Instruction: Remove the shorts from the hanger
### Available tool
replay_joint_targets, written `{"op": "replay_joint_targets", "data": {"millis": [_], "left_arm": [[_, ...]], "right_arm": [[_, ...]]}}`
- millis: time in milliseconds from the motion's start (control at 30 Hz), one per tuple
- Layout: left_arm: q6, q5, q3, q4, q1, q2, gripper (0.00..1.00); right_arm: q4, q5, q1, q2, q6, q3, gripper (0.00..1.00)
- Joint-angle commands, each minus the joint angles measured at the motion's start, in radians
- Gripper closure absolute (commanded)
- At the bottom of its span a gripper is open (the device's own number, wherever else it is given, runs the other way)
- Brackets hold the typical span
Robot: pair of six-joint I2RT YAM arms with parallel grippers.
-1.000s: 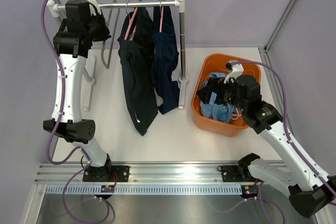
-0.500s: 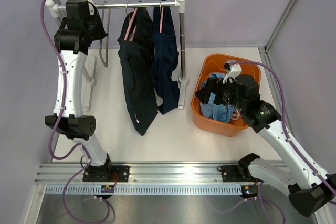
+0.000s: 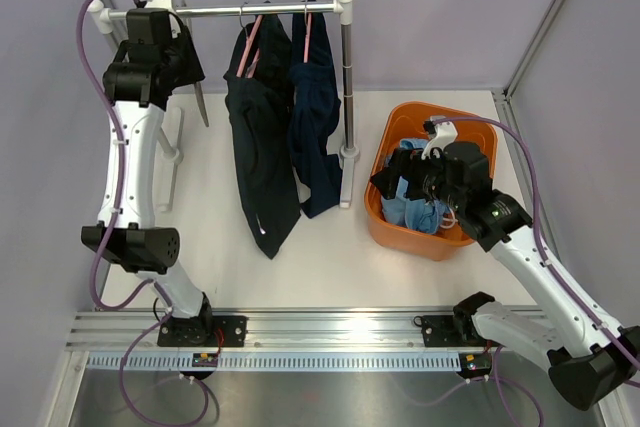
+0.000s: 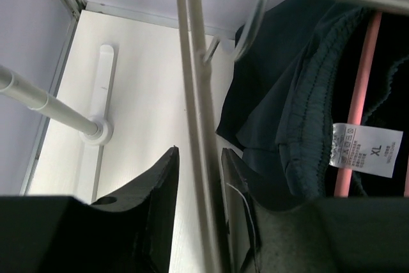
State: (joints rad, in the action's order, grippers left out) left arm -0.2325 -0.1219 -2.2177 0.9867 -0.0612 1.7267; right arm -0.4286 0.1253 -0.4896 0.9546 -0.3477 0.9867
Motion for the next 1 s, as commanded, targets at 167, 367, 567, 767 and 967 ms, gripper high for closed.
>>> {"op": "replay_joint_targets", "data": {"millis": [167,367,567,767,967], "left_arm": [[-0.001,-0.058,0.127,-0.112,-0.005,-0.252,0.54],[-0.010,-0.055,0.174,-0.166,-0.034,-0.392,0.51],[0.012,0.001,0.204,-0.233,-0.130,-0.434,0.49],[0.053,-0.062,0.213,-0.286,-0.307,-0.360,0.48],[0.039,-0.279,0.251,-0.434,-0.420,-0.268,0.46]], "right_arm": [[0.050,0.025,0.003,0.010,0.006,-0.002,0.03],[0.048,0.022,0.003,0.015,0.007,-0.002,0.03],[0.047,0.017,0.003,0.015,0.009,0.000,0.03],[0.045,0.019,0.003,0.016,0.009,0.000,0.03],[0.045,0.025,0.003,0.015,0.013,-0.002,0.03]]}}
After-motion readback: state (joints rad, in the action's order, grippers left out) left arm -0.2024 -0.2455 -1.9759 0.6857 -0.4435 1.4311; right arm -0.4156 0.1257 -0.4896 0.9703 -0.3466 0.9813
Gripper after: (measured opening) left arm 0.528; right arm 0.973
